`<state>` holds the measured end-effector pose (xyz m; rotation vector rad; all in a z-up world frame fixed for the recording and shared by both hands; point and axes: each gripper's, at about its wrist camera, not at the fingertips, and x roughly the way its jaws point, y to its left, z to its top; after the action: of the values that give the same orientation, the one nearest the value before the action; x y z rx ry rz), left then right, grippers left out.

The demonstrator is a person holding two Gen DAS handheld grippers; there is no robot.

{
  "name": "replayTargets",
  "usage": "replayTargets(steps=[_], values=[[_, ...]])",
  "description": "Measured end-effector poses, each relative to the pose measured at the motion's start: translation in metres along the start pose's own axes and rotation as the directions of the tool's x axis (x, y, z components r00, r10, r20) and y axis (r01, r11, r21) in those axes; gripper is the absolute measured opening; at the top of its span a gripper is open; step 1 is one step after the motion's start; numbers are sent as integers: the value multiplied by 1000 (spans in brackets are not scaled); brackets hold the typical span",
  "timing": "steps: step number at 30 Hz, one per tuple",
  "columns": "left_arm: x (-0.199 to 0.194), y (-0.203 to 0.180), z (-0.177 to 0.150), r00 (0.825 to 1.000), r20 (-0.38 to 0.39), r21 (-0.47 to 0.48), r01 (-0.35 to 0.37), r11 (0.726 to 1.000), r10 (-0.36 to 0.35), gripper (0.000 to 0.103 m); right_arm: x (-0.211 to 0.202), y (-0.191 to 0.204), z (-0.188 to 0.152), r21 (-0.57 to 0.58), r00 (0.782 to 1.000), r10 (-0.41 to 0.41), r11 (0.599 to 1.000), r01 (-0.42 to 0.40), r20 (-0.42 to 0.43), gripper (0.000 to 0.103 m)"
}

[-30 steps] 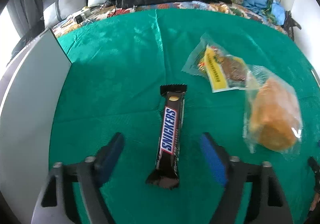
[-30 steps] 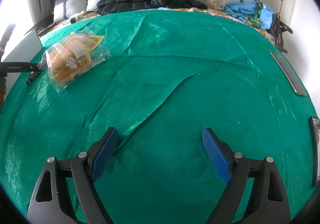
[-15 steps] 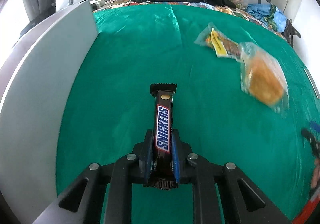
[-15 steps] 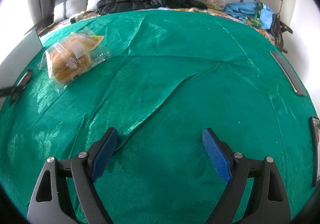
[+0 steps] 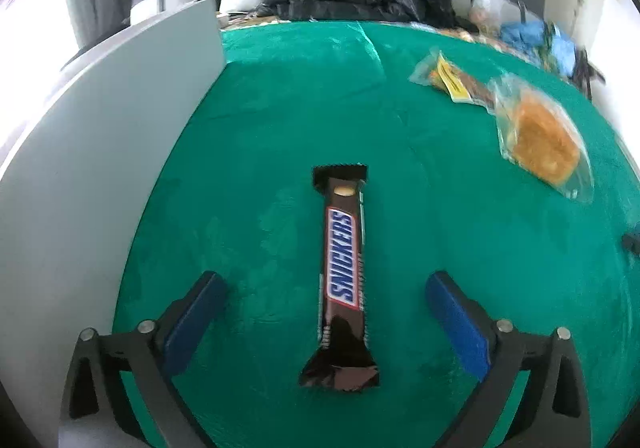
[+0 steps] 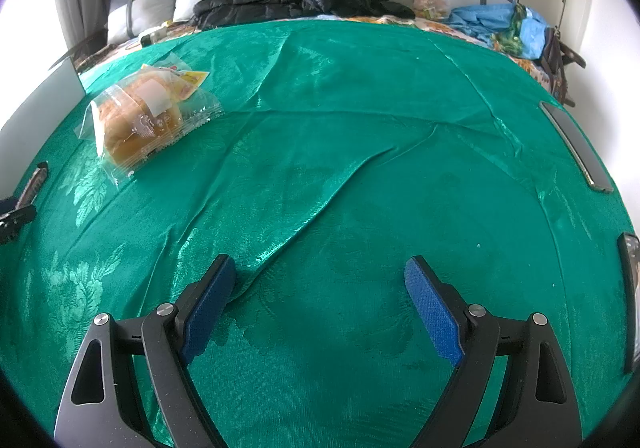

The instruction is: Organize snacks

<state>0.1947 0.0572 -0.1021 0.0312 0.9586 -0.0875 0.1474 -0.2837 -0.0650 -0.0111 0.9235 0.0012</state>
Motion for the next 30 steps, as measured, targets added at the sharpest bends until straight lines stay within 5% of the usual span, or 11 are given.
replayTargets(steps=[30], values=[[5, 0, 0, 1000, 6, -3, -2, 1000, 2, 103, 1, 0, 0, 1, 1000, -2, 1000, 2, -2, 91]])
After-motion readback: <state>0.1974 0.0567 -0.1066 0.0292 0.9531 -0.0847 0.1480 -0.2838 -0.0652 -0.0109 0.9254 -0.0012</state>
